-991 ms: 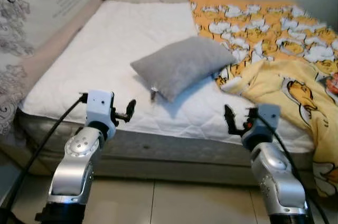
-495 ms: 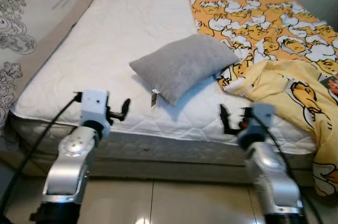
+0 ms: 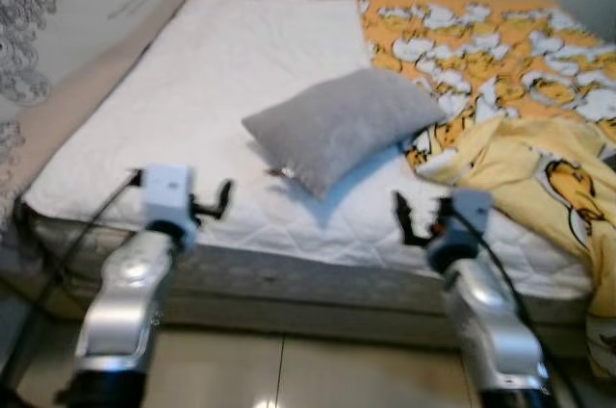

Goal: Clean up the room

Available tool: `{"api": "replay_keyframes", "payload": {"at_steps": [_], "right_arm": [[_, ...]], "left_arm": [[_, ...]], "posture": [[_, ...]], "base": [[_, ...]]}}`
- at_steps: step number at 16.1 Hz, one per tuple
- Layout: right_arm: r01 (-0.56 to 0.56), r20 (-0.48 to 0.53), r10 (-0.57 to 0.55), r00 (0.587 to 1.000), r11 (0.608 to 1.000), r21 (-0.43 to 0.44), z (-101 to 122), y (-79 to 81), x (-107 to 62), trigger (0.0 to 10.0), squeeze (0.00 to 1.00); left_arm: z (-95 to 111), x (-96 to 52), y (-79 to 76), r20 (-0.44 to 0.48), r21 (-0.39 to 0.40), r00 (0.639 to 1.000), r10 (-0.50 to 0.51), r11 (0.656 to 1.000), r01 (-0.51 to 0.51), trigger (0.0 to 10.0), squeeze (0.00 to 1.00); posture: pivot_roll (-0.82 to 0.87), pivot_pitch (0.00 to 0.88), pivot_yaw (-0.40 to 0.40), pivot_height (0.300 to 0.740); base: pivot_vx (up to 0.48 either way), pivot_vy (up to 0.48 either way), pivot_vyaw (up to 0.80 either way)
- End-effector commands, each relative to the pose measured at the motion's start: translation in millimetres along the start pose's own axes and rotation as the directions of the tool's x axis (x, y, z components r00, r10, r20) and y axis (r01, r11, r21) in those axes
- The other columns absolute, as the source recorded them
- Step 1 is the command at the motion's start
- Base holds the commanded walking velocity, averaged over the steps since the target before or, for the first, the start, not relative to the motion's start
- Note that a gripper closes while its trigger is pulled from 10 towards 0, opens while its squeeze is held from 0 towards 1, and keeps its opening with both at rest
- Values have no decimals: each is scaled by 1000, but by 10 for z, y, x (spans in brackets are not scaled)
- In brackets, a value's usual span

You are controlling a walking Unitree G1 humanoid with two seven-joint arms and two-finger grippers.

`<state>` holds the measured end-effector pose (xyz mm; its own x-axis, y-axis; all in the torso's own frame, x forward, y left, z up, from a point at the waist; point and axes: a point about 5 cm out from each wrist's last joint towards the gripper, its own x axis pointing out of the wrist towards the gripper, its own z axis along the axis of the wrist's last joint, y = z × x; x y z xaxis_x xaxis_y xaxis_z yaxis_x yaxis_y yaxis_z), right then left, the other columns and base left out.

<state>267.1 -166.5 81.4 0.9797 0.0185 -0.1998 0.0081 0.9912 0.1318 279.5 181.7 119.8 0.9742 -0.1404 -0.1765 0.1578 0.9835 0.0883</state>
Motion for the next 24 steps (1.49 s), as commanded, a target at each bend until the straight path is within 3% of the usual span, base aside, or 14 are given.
{"api": "replay_keyframes", "payload": {"at_steps": [1, 24], "right_arm": [[-8, 24, 8, 1000, 1000, 1, 47, 27, 10, 10000, 0], [-20, 23, 20, 1000, 1000, -6, 56, 34, 4, 10000, 0]], "left_arm": [[42, -5, 61, 12, 10, 1000, 16, 1000, -16, 10000, 737], [40, 1, 107, 13, 17, 999, 30, 999, -30, 10000, 737]], "posture": [[26, 0, -37, 740], [29, 0, -36, 740]], "base": [[281, 0, 0], [301, 0, 0]]}}
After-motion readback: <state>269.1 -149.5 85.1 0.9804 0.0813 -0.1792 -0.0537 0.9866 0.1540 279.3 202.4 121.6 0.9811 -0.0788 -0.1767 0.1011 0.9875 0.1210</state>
